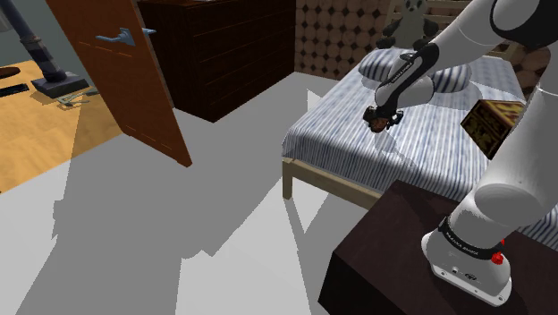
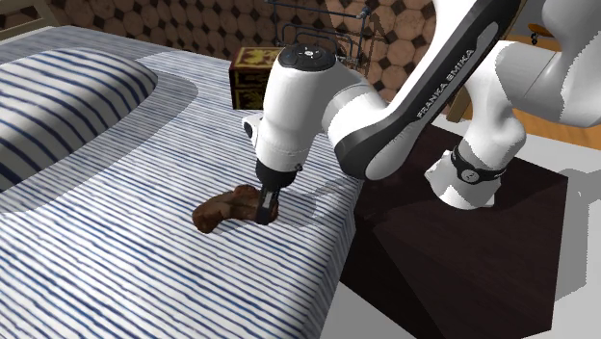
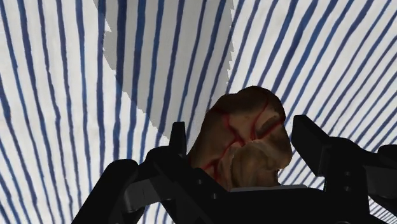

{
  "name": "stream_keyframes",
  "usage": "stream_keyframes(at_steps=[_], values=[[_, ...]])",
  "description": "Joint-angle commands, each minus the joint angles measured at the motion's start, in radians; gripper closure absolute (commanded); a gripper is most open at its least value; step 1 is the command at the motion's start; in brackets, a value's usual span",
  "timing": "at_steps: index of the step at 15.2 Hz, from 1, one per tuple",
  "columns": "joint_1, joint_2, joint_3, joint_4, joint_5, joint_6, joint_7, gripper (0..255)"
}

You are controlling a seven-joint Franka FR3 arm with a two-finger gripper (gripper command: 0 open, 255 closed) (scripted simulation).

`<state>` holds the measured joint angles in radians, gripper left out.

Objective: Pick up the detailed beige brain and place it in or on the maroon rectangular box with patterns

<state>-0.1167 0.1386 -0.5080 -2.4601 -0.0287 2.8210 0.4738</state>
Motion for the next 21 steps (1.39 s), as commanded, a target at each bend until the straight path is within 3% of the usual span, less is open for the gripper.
stream_keyframes(at_steps=[1,10,21], values=[[0.009,-0.026,-0.012,0.004,-0.028,-0.028,0.019,255],[0.021,-0.145,-0.032,0.029,-0.133,-0.159,0.086,255],[0.018,-0.263,-0.018,0.084,-0.197,-0.323,0.123,255]])
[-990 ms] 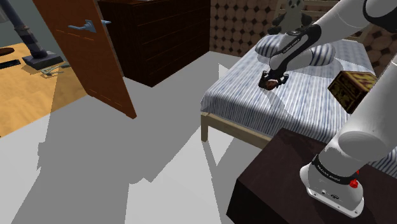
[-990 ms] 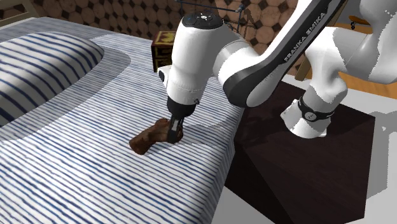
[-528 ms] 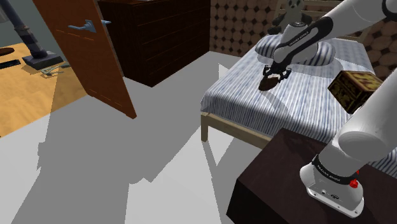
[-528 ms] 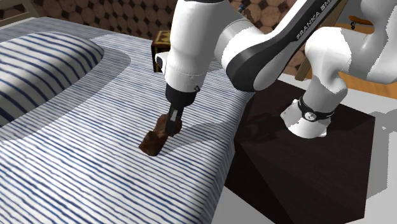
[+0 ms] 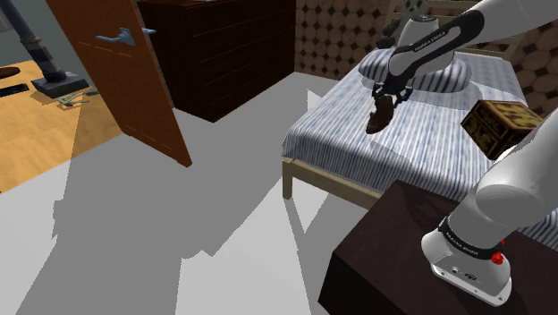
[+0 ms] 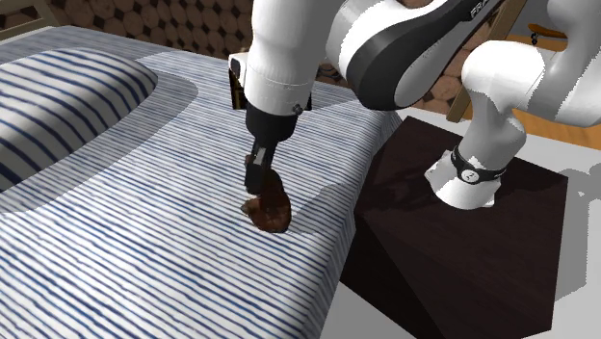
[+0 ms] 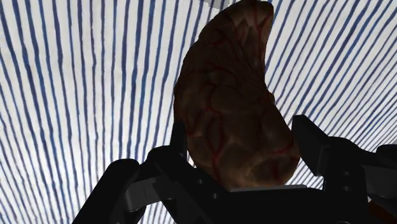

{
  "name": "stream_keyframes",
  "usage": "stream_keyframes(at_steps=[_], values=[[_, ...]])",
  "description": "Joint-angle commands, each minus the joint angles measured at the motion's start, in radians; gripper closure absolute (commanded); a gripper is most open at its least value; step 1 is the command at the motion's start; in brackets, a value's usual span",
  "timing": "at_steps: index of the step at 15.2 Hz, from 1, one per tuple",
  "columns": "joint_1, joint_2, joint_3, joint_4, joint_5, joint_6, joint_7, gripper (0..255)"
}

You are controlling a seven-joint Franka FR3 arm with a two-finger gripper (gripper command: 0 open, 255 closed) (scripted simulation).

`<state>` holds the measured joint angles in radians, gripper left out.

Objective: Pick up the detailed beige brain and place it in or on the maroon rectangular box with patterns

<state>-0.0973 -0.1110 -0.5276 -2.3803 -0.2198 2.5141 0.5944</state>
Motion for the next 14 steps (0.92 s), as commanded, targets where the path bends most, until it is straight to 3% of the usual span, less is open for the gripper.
stream_keyframes(at_steps=[1,14], values=[[-0.002,-0.022,0.003,0.011,-0.009,-0.031,0.004,255],[-0.002,-0.115,0.029,0.111,-0.031,-0.218,0.011,255]])
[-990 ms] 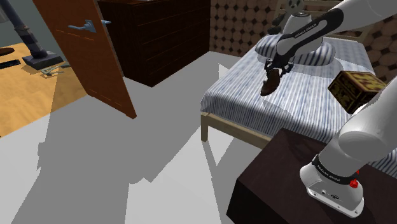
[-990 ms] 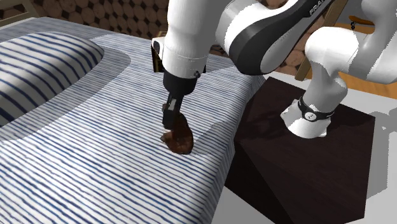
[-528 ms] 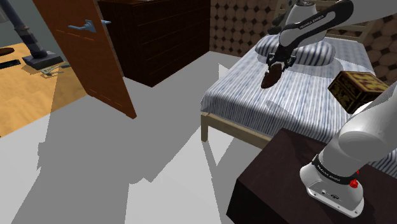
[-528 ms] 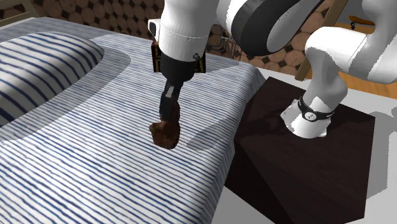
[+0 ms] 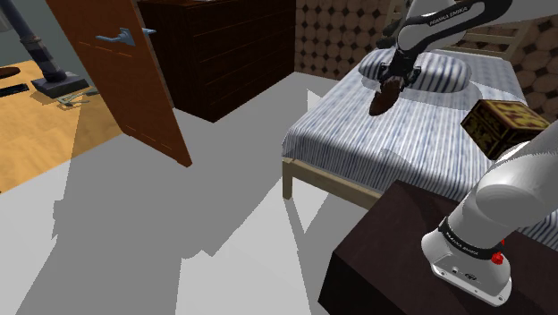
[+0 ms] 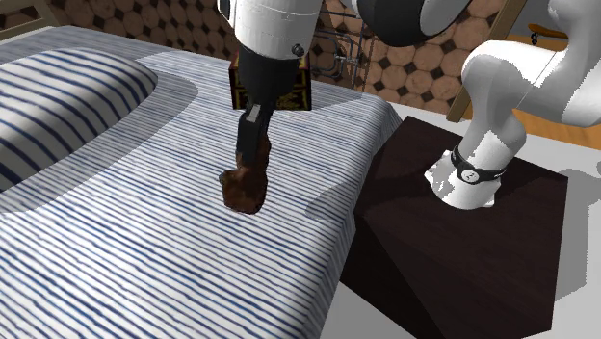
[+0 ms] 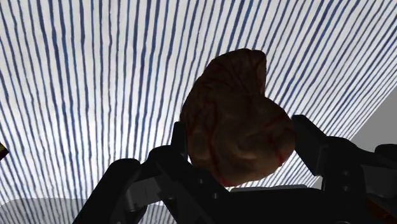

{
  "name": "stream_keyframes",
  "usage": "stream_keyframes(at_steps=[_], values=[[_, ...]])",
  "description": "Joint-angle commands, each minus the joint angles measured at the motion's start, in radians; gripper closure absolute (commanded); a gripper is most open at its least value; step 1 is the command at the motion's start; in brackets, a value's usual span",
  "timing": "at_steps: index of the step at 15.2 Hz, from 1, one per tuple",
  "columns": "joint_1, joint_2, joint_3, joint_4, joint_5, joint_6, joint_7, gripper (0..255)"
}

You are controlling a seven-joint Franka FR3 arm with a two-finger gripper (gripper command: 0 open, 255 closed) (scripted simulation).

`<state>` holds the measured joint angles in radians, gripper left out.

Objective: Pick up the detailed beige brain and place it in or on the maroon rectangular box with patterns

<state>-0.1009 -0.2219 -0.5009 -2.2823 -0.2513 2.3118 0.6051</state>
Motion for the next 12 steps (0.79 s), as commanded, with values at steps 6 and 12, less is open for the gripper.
stream_keyframes(at_steps=[6,12], values=[[-0.044,-0.077,-0.044,-0.028,-0.029,-0.031,-0.075,255],[-0.109,-0.155,-0.130,-0.068,-0.067,-0.039,-0.201,255]])
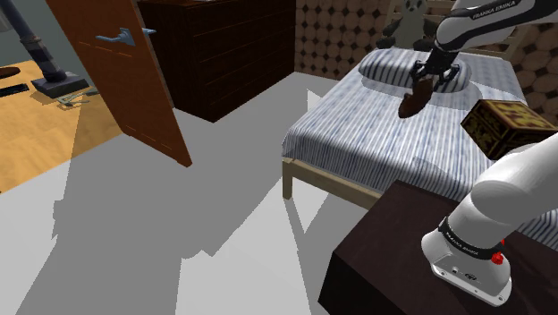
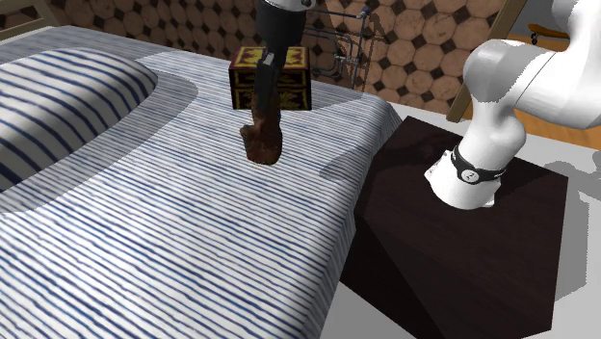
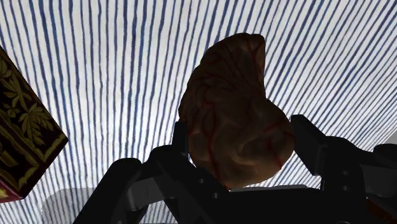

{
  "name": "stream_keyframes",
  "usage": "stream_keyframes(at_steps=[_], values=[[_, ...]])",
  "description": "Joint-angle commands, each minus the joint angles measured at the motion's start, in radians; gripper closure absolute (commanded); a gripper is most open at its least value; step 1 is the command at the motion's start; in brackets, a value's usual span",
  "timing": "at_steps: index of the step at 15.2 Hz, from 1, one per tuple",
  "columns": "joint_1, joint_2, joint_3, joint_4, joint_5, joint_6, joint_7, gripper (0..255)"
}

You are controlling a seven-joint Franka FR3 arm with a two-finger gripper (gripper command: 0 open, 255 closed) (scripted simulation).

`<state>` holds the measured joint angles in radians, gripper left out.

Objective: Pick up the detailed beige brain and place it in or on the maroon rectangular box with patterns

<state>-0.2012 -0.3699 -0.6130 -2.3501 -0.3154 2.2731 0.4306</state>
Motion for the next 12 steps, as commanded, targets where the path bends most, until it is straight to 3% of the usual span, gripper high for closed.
stream_keyframes(at_steps=[1,12], values=[[-0.019,-0.017,-0.034,-0.002,-0.008,-0.003,-0.050,255],[-0.092,-0.057,-0.243,0.044,-0.025,-0.029,-0.329,255]])
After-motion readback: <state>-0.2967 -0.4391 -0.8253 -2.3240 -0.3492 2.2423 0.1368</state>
